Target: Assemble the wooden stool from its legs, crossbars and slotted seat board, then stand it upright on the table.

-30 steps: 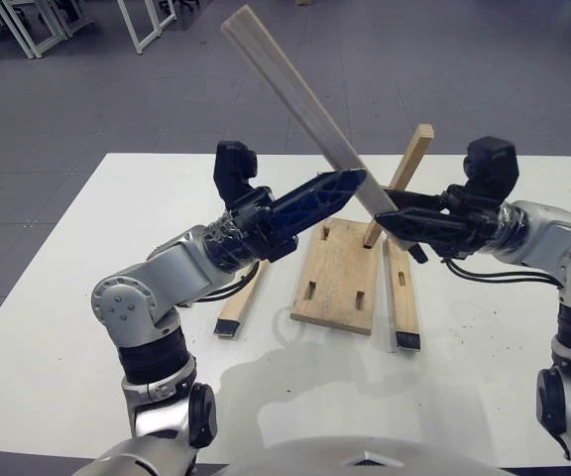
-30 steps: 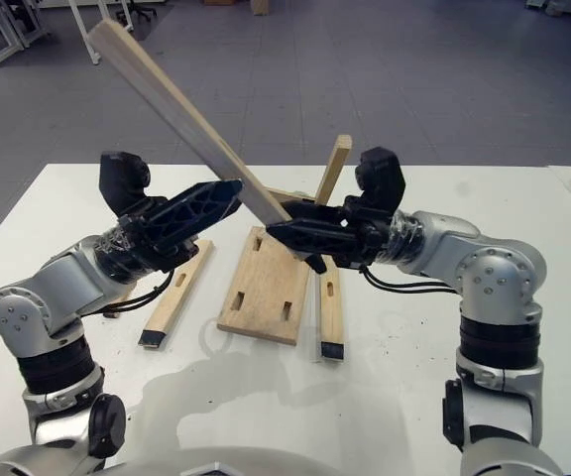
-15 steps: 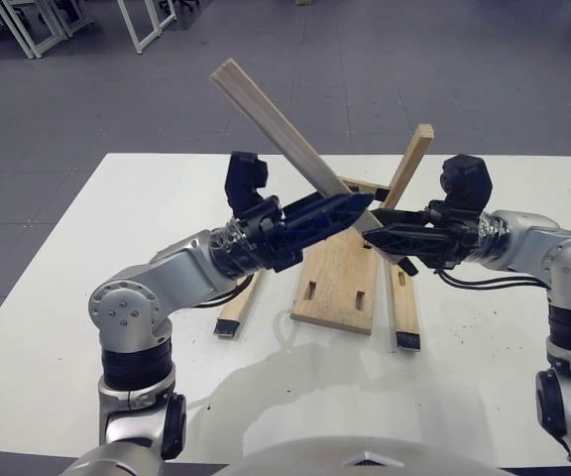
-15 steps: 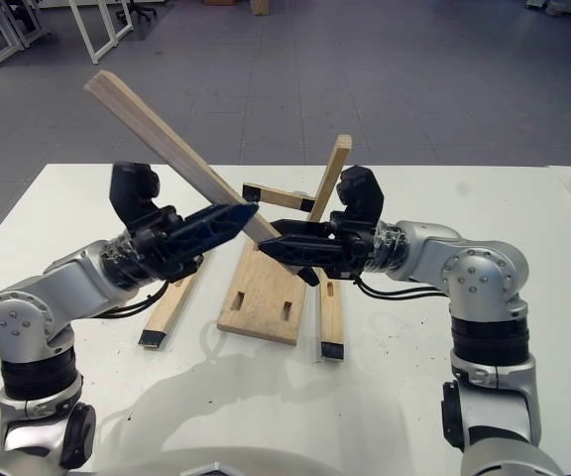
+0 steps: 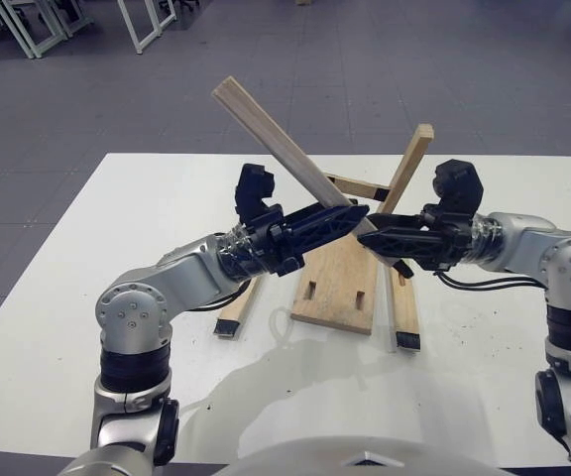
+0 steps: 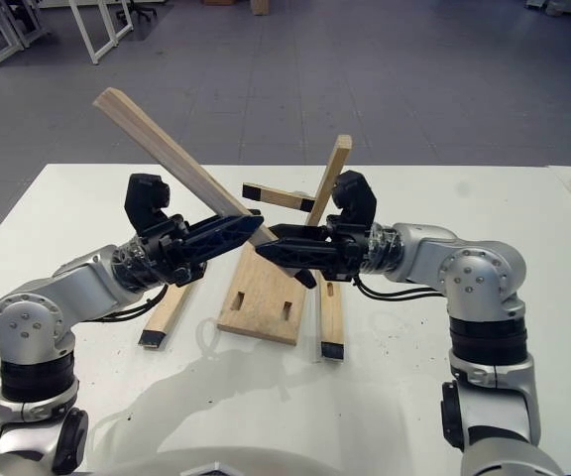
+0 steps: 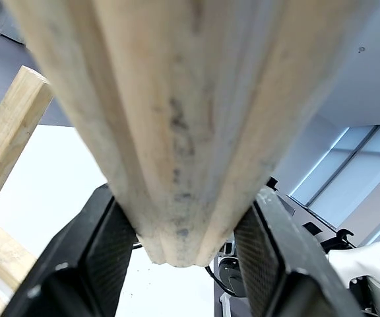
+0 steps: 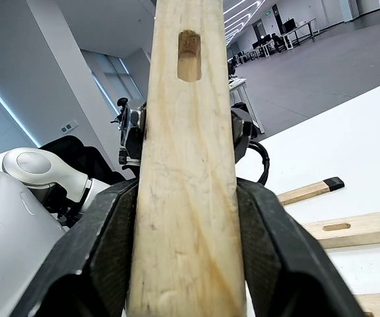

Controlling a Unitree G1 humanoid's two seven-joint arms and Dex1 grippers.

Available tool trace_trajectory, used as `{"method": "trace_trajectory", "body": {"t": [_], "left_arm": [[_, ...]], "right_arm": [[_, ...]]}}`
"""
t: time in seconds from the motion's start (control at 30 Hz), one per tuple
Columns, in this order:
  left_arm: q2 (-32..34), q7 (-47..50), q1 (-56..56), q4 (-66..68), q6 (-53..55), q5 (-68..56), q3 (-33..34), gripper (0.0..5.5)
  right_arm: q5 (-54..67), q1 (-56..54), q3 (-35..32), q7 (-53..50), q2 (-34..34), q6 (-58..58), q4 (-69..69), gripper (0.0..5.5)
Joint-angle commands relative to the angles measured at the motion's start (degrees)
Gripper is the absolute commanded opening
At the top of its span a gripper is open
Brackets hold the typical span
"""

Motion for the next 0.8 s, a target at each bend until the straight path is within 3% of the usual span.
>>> {"method": "trace_trajectory", "body": {"t": [0.03, 0.13, 0.3, 0.53, 0.8], "left_arm": [[0.63, -0.55, -0.09, 1.92, -2.42, 1.80, 1.63, 2.06], [3.24, -3.51, 1.13, 4.47, -3.58, 6.14, 3.22, 2.06], [9.74, -10.37, 1.49, 9.46, -10.44, 19.25, 8.00, 2.05], [9.76, -15.05, 4.91, 9.42, -15.14, 29.79, 6.72, 2.05], [7.79, -15.73, 5.45, 8.42, -14.78, 32.56, 5.41, 2.05]], "right_arm": [[-2.28, 0.86, 0.76, 2.62, -3.12, -0.40, -1.07, 2.76], [-7.69, 2.56, 1.53, 5.88, -7.20, -4.70, -1.77, 3.00], [-31.70, 5.30, 14.22, 9.29, -14.60, -22.54, 0.03, 3.00], [-60.28, 0.31, 30.65, 5.48, -8.91, -46.10, 7.03, 3.00], [-77.25, -2.76, 39.09, 7.39, -7.81, -64.24, 16.94, 3.00]]}}
